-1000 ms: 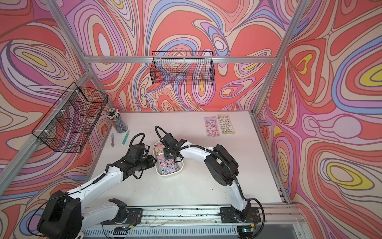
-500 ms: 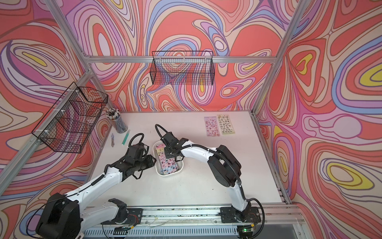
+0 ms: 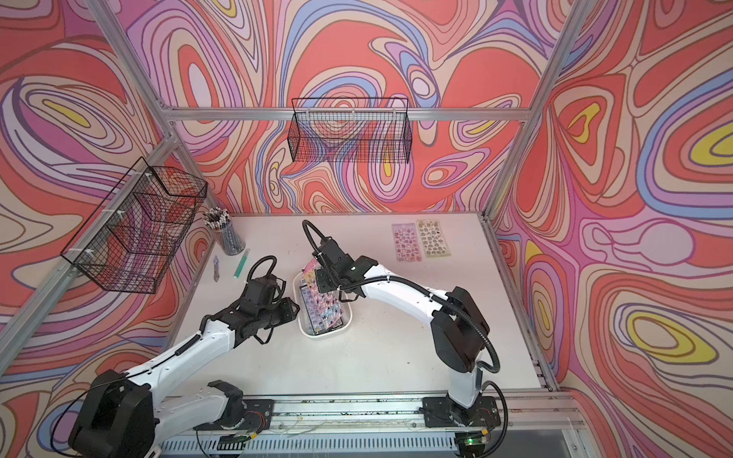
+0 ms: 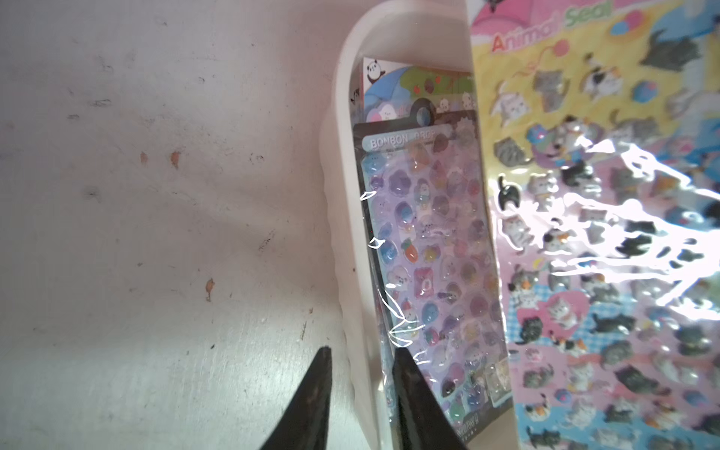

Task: Take the stickers out of the storage box
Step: Pick up the sticker from the storage box.

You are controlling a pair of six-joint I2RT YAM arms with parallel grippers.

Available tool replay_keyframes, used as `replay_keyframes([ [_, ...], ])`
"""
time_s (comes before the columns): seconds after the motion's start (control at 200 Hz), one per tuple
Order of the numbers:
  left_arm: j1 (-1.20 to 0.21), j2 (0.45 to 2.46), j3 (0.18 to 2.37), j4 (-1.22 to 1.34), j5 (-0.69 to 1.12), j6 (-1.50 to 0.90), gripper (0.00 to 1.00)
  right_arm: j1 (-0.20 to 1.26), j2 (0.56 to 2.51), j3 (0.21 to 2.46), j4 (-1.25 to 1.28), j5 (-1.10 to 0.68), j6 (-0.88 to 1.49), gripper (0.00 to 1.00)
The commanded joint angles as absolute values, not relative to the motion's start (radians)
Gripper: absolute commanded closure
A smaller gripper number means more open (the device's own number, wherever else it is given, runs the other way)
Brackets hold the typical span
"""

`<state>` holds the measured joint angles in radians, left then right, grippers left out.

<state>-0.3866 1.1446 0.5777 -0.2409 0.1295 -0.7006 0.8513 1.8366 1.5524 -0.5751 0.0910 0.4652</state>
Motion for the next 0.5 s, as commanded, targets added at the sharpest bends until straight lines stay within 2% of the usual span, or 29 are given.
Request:
replay_keyframes([
  [0.0, -0.390, 1.129, 0.594, -0.296, 0.112, -0.697, 0.69, 0.816, 1.781, 1.565, -0.609, 0.082, 0.457, 1.00],
  [0.185, -0.390, 1.100, 0.609, -0.342, 0.094, -0.680, 0.68, 0.714, 1.678, 1.476, -0.576, -0.003, 0.462, 1.00],
  [0.35, -0.390, 1.089, 0.625, -0.371, 0.091, -0.670, 0.68, 0.568, 1.598, 1.356, -0.490, -0.169, 0.469, 1.00],
  [0.496, -0.390, 1.081, 0.638, -0.396, 0.087, -0.663, 0.68, 0.440, 1.581, 1.282, -0.433, -0.247, 0.458, 1.00],
])
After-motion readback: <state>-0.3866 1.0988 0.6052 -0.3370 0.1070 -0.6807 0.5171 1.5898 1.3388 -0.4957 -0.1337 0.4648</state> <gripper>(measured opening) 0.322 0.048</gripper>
